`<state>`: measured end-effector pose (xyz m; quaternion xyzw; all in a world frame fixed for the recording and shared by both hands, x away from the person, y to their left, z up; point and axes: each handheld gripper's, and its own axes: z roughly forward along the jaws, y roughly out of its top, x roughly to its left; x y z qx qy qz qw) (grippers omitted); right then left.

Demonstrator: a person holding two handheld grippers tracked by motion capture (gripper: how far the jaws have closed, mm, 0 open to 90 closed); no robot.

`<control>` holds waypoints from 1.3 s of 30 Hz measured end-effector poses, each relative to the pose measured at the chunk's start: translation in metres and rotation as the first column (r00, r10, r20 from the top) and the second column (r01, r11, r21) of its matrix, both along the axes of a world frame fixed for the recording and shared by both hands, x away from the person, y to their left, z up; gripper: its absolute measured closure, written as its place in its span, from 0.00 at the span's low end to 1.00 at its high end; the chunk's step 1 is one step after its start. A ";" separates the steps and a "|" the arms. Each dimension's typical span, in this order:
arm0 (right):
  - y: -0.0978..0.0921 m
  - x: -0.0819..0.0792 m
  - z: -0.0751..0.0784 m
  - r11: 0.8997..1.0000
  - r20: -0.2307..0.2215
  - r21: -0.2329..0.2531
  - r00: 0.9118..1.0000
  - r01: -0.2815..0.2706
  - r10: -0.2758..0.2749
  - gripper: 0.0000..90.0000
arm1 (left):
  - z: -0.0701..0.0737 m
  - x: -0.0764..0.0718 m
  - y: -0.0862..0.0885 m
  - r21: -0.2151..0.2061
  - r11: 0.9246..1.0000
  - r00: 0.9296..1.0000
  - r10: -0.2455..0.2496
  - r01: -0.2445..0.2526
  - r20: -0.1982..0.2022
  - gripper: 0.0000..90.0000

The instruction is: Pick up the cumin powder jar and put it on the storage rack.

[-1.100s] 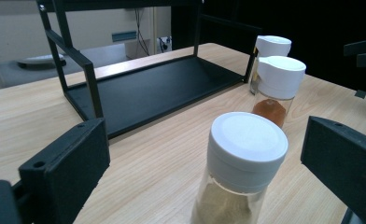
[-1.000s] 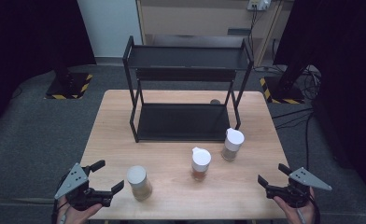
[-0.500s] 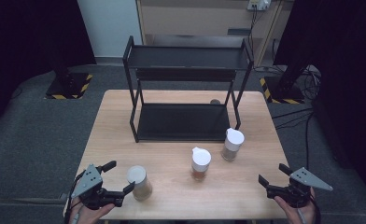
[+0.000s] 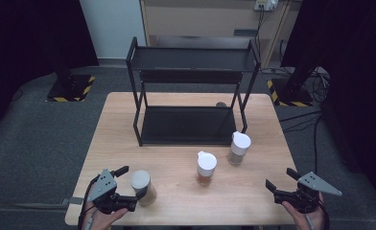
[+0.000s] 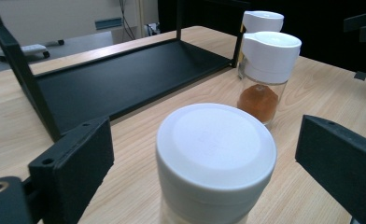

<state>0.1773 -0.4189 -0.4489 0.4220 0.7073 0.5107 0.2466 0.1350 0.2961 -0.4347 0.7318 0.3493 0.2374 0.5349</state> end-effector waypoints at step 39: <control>0.000 0.001 -0.001 1.000 0.003 -0.001 1.000 -0.011 0.011 0.04 | -0.021 0.012 -0.006 0.009 1.000 0.999 -0.028 0.028 0.023 0.36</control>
